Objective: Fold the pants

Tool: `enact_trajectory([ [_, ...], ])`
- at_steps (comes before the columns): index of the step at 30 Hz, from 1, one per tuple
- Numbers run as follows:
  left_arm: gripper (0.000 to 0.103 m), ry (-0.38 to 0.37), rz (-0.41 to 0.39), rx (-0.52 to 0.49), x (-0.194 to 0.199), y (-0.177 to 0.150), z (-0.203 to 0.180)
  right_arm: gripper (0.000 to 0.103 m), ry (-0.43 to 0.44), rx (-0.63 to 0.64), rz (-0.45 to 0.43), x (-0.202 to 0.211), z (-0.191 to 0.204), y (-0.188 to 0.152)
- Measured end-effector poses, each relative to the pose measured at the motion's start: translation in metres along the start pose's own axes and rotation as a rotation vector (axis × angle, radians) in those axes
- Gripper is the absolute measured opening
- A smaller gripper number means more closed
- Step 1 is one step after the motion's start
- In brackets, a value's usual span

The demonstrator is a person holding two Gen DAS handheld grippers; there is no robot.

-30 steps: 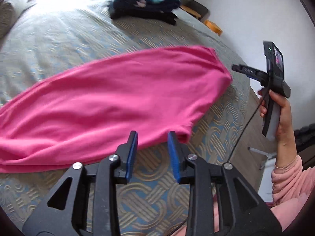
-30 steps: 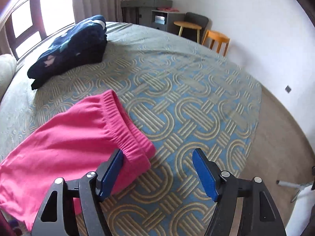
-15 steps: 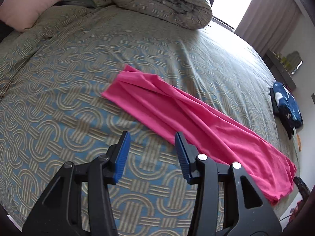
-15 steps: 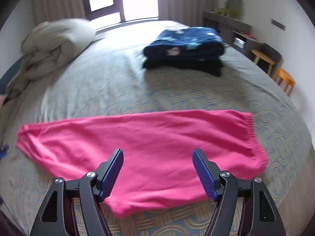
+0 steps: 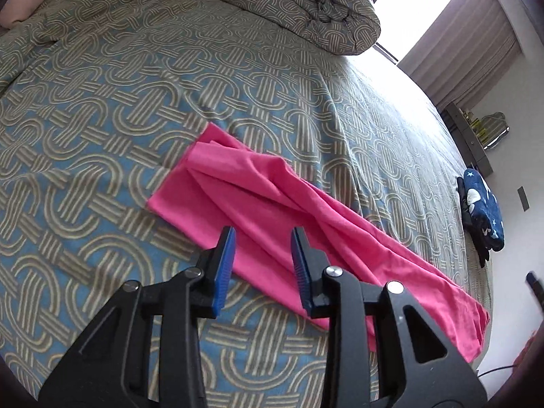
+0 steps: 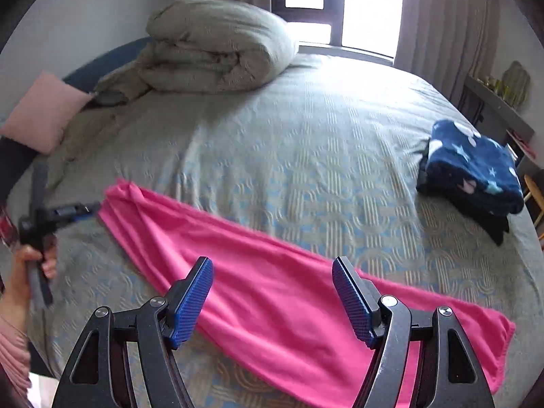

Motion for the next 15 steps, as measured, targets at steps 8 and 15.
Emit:
enact_trajectory([
  [8, 0.051, -0.015, 0.011, 0.115, -0.026, 0.005, 0.024, 0.079, 0.107, 0.271, -0.046, -0.053, 0.116, 0.084],
  [15, 0.035, -0.047, -0.006, 0.184, -0.039, 0.023, 0.039, 0.052, 0.189, 0.604, 0.115, -0.158, 0.235, 0.020],
])
Point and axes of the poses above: each gripper's, at about its wrist camera, not at the fingertips, and x roughly against the way its jaws point, z to its left, y to its top, the point moved 10 cm from there along -x, roughly the way its jaws point
